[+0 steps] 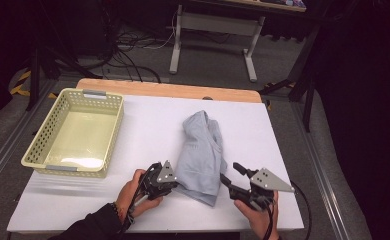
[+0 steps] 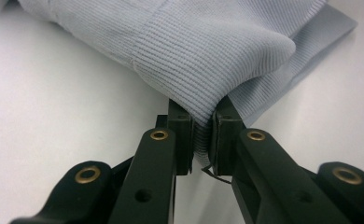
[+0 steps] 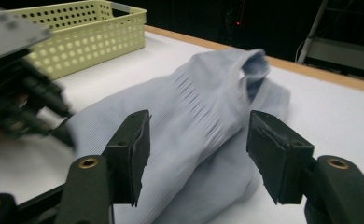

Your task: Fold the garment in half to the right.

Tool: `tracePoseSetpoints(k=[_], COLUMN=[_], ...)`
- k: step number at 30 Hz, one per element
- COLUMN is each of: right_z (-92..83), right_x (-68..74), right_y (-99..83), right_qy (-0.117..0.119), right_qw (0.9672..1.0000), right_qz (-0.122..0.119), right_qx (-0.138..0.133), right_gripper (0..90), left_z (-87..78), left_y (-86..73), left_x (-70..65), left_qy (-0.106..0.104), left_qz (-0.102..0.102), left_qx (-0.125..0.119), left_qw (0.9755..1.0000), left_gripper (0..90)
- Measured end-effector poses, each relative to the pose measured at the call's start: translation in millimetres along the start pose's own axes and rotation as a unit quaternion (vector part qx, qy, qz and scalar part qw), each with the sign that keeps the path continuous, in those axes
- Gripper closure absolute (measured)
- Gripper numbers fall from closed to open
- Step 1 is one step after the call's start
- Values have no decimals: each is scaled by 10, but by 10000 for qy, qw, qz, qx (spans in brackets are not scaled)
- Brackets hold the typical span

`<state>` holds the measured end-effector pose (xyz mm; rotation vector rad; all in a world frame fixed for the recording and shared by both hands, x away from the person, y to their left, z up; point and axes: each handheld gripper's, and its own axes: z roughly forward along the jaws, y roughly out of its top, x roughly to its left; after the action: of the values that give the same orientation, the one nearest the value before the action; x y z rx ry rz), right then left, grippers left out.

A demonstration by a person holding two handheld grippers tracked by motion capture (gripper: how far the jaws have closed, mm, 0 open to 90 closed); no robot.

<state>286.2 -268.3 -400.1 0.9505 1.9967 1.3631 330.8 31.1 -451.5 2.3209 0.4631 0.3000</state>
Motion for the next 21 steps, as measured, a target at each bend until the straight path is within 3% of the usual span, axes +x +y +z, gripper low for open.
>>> tracePoseSetpoints(k=[5,8,12,14,16,18,21], right_z=[355,571,770,827,847,833,778], right_x=[-146,-214,-228,-207,-193,-166,-145], right_y=[204,206,177,152,126,96,90], right_qy=[-148,-60,167,291,367,296,219], right_qw=[9994,9986,9963,9954,9944,9945,9945], right_qz=[-169,-175,-182,-208,-265,-375,-535], right_qx=[278,487,819,893,958,929,874], right_gripper=[404,402,403,483,634,752,837], left_z=[-57,-84,-55,-50,-39,-28,-28], left_y=[-61,-116,-146,-158,-172,-176,-182], left_x=[-119,-182,-261,-274,-270,-252,-230], left_qy=[-83,-100,29,56,28,-38,-93], left_qz=[38,-81,-28,-113,-221,-209,-248], left_qx=[4,-34,-32,-84,-141,-197,-222], left_qw=[10000,9999,10000,9999,9997,9996,9994], left_gripper=[817,817,816,815,814,814,812])
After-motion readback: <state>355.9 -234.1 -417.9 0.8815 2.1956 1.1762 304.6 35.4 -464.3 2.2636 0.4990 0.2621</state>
